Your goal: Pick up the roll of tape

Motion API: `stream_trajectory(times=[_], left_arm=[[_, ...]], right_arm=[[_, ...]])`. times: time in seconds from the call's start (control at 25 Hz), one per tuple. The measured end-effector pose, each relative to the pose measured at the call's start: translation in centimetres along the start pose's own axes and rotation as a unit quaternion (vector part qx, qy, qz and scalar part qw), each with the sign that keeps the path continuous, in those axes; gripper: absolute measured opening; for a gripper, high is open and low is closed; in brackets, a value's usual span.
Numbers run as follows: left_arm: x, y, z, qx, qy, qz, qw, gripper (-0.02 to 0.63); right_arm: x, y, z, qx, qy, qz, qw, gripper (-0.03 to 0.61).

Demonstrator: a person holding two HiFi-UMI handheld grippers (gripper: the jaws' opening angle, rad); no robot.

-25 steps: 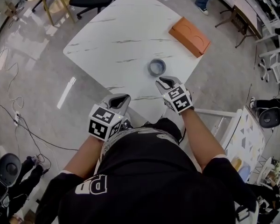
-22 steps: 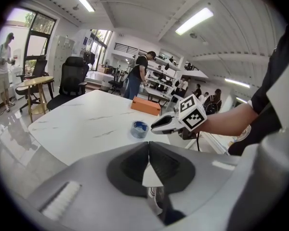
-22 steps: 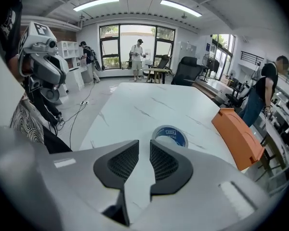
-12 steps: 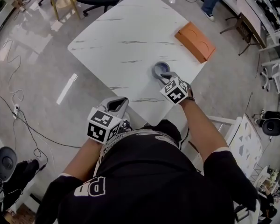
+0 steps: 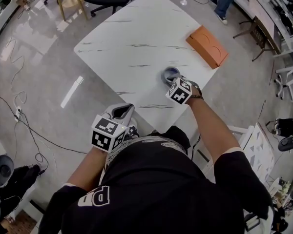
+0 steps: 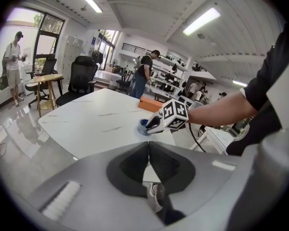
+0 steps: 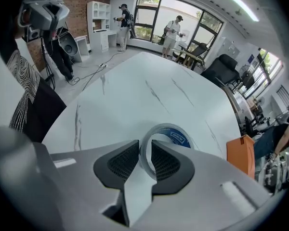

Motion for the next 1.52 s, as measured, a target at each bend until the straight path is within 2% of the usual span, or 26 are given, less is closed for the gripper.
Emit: stream_trajectory(times=[0.2, 0.52, 1.0, 1.32, 1.52], left_arm=[[-0.3, -0.1, 0.1, -0.002, 0.000, -0.003, 1.0000, 0.060], [-0.4, -0.1, 0.2, -0.005, 0.001, -0.003, 1.0000, 0.060], [-0.5, -0.2, 0.2, -0.006, 0.001, -0.001, 1.0000, 0.060], [-0.6, -0.3, -0.3, -0.001, 0.007, 0.002, 1.0000, 0.060], [-0.4, -0.3, -0.7, 0.007, 0.007, 0.011, 0.9999, 0.060]], right_arm=[[0.6, -0.5, -0.1, -0.022, -0.014, -0.015, 1.000, 0.057], [2.0, -0.7, 0.5, -0.011, -0.042, -0.032, 0.999, 0.058], [2.5, -0.9, 0.6, -0.041, -0.057, -0.004, 0.998, 0.074], [2.2, -1.1, 0.5, -0.030, -0.063, -0.010, 0.997, 0.066], [1.1, -1.3, 0.6, 0.008, -0.052, -0.012, 0.999, 0.063]])
Point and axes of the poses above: the fingertips, and each gripper's own axes: x forward along the fingers, y to its right, z out of its underside, the point moved 6 cm from there along -x, backward along the fingers, and after that the axes turned 6 degrees about z, right-handed, at the moved point
